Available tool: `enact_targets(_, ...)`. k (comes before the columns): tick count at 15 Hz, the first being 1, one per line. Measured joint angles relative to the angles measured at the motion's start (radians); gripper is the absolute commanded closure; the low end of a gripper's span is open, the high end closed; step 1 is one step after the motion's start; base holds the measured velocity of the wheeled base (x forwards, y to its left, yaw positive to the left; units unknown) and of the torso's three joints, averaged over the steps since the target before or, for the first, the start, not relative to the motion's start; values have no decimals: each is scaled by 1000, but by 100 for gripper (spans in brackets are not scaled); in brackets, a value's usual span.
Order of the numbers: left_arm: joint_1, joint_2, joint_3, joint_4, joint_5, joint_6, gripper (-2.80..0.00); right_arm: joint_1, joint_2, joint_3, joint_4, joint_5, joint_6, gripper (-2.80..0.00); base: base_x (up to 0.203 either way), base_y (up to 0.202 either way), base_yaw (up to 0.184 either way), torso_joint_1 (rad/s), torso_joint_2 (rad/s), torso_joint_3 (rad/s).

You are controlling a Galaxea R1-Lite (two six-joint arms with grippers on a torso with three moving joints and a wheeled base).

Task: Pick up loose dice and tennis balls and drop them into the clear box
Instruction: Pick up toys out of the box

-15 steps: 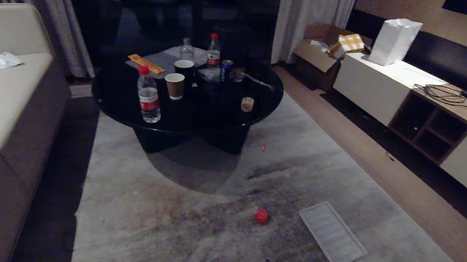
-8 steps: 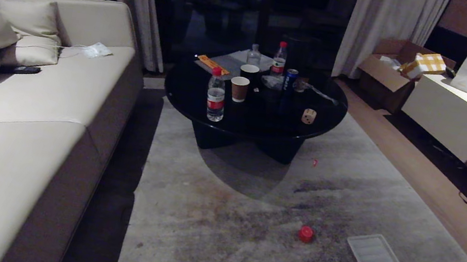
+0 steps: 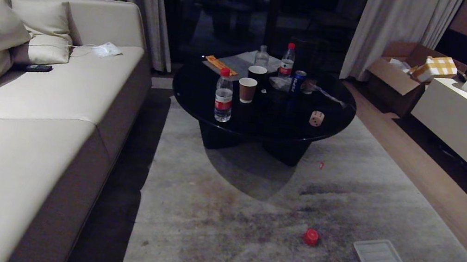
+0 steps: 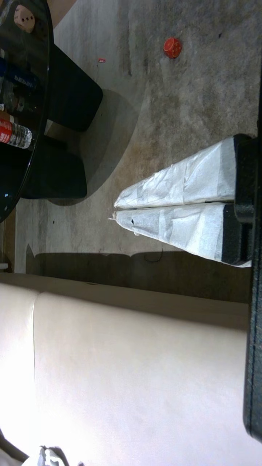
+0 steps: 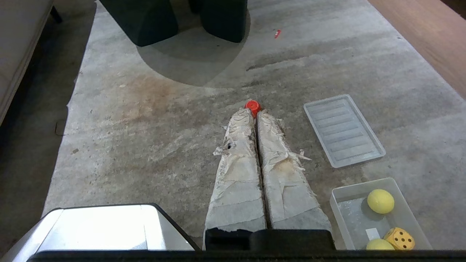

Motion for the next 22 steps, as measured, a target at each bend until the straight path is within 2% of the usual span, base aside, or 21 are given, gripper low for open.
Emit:
enact_targets(4,0,0,0,-1,1,-12,0,0,0,0,0,0,1,0,51,0,0,0,0,0)
enact_targets(19,0,0,0,0,1,-12,0,0,0,0,0,0,1,0,183,0,0,2,2,2)
enact_targets(22,0,0,0,0,1,-11,0,0,0,0,0,0,1,0,91,0,0,3,3,1)
